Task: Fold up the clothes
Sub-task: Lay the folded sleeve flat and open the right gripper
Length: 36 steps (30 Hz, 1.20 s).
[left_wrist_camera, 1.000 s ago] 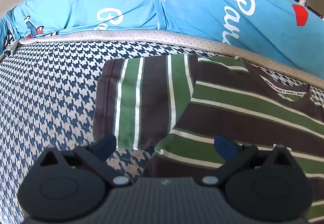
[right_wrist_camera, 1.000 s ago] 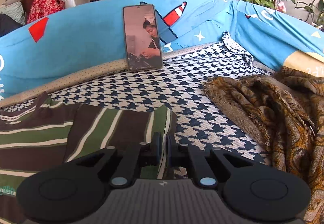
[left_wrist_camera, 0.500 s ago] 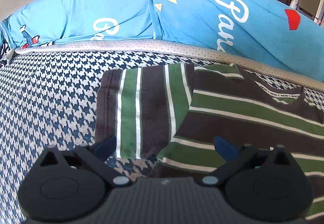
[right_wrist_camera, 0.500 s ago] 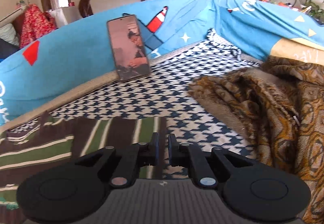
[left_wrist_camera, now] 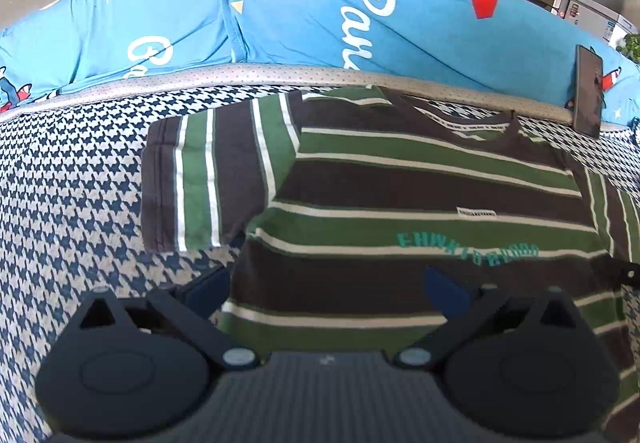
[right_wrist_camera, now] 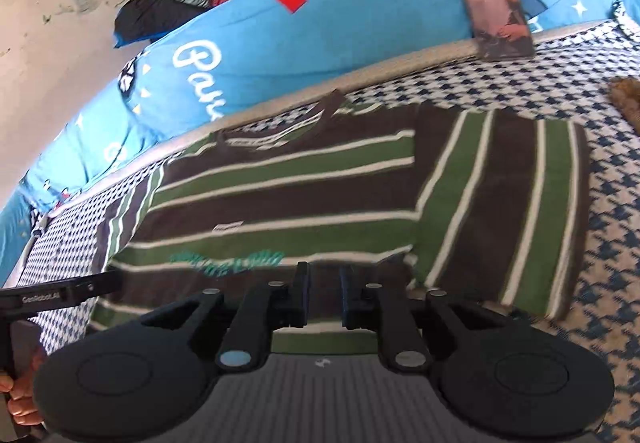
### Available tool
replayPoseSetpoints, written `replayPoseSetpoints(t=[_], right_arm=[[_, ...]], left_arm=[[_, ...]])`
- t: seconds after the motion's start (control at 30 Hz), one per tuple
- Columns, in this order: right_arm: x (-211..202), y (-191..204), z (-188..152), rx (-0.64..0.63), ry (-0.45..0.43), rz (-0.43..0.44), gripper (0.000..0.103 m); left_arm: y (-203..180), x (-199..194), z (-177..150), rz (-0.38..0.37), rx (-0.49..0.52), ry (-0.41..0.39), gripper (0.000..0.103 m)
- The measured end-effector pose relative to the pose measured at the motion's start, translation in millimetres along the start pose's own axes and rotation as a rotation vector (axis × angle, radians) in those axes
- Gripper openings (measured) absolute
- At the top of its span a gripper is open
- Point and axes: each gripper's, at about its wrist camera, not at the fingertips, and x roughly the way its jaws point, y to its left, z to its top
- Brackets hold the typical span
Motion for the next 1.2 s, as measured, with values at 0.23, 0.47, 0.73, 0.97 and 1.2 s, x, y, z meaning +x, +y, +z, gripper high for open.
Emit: replayPoseSetpoints(t=[0.23,0.47,0.73,0.97,1.2], right_arm=[[8,14,-25,-0.049,0.053,-0.077,0.016],[-6,-4,-32,0.009,0.020,-0.169,0.000],[-18,-8,-38,0.019,-0.001,-0.240,0.000],[-27,-16,-41,0.065,-0.022,-0.223,0.000],[-51,-3,-52,0.060,-0.093,-0.188,0.008]], left_arm=[[-9,1,-26,0.022,0.075,0.009,0.103],[22,14,-46,0.110,0.023,0.058,0.103],[45,4,-59,0.171,0.006,0.035,0.103],[60,-4,-67,0.214,-0.020,0.025,0.103],[56,-20,-74,0.242,-0.018,0.002,0.103]])
